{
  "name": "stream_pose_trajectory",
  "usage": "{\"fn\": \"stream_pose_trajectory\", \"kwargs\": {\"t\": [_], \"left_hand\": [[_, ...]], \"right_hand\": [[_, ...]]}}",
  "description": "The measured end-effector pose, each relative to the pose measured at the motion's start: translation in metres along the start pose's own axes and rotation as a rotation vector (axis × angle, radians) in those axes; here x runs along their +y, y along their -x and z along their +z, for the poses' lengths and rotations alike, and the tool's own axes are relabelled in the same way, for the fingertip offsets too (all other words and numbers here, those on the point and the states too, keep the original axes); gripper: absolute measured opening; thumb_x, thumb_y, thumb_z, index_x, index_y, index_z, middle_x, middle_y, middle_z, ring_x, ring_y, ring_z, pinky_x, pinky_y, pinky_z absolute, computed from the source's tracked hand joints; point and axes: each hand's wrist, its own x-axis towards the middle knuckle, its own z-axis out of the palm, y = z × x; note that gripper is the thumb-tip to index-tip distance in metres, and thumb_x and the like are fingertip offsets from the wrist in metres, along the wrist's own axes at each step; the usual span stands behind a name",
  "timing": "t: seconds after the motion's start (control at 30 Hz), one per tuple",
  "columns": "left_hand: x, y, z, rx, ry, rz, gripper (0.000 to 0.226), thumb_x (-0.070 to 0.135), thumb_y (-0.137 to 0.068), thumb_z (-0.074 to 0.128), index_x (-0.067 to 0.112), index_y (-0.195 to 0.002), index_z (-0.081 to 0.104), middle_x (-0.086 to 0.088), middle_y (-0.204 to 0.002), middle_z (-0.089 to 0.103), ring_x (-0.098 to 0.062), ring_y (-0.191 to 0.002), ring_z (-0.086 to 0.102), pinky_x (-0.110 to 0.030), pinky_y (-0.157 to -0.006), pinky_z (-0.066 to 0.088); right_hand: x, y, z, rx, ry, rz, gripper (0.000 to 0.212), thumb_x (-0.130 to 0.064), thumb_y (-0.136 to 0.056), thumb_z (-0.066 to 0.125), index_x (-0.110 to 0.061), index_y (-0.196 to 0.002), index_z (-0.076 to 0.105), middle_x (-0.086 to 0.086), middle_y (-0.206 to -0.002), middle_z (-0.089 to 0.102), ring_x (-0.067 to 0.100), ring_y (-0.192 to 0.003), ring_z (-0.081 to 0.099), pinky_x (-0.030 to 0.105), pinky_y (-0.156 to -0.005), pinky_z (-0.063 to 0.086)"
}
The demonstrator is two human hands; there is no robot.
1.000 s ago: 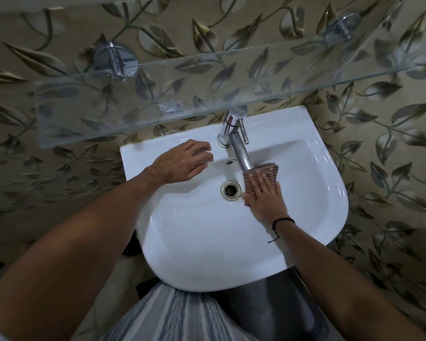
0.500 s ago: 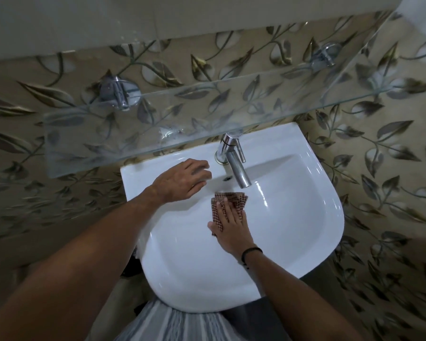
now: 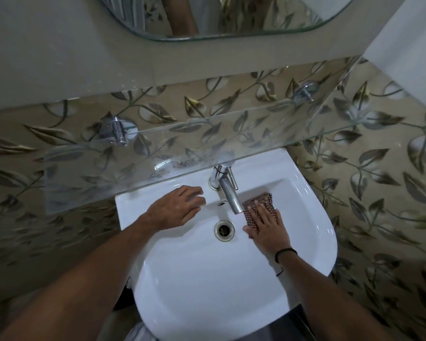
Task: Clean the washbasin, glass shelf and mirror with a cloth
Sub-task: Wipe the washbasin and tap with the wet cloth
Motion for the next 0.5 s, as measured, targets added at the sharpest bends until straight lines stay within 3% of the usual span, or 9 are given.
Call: {"fn": "stream_pose_trajectory", "kwargs": {"t": [0.17, 0.3, 0.43, 0.5], "left_hand": [[0.0, 0.0, -0.001, -0.006, 0.005, -0.005, 0.021, 0.025, -0.103, 0.054, 0.014, -0.118, 0.066, -0.012, -0.13, 0.058, -0.029, -0.113, 0.055, -0.034, -0.101, 0.045], [0.0, 0.0, -0.001, -0.008, 0.005, -0.007, 0.022, 0.025, -0.104, 0.053, 0.014, -0.118, 0.065, -0.012, -0.131, 0.057, -0.029, -0.114, 0.055, -0.034, -0.101, 0.044], [-0.001, 0.001, 0.0, -0.016, -0.006, -0.012, 0.023, 0.026, -0.104, 0.053, 0.015, -0.119, 0.065, -0.011, -0.132, 0.057, -0.028, -0.115, 0.054, -0.032, -0.101, 0.042], [-0.001, 0.001, 0.001, -0.024, 0.0, -0.02, 0.023, 0.027, -0.104, 0.052, 0.015, -0.119, 0.065, -0.01, -0.132, 0.056, -0.029, -0.115, 0.054, -0.033, -0.101, 0.043]], "right_hand": [[-0.024, 0.014, 0.007, 0.132, -0.019, 0.287, 0.067, -0.056, -0.1, 0.032, -0.024, -0.158, 0.022, 0.002, -0.166, 0.019, 0.018, -0.153, 0.019, 0.051, -0.123, -0.004], [-0.062, 0.023, 0.014, 0.137, -0.152, 0.443, 0.066, -0.05, -0.099, 0.026, -0.017, -0.157, 0.027, 0.011, -0.164, 0.025, 0.028, -0.15, 0.025, 0.054, -0.121, 0.009], [-0.084, 0.039, 0.028, 0.094, -0.166, 0.372, 0.061, -0.035, -0.1, 0.03, -0.014, -0.157, 0.026, 0.013, -0.163, 0.025, 0.031, -0.15, 0.025, 0.052, -0.119, 0.017], [-0.088, 0.048, 0.028, 0.07, -0.193, 0.286, 0.063, -0.013, -0.093, 0.046, -0.014, -0.155, 0.033, 0.014, -0.16, 0.032, 0.03, -0.149, 0.029, 0.05, -0.119, 0.025]]}}
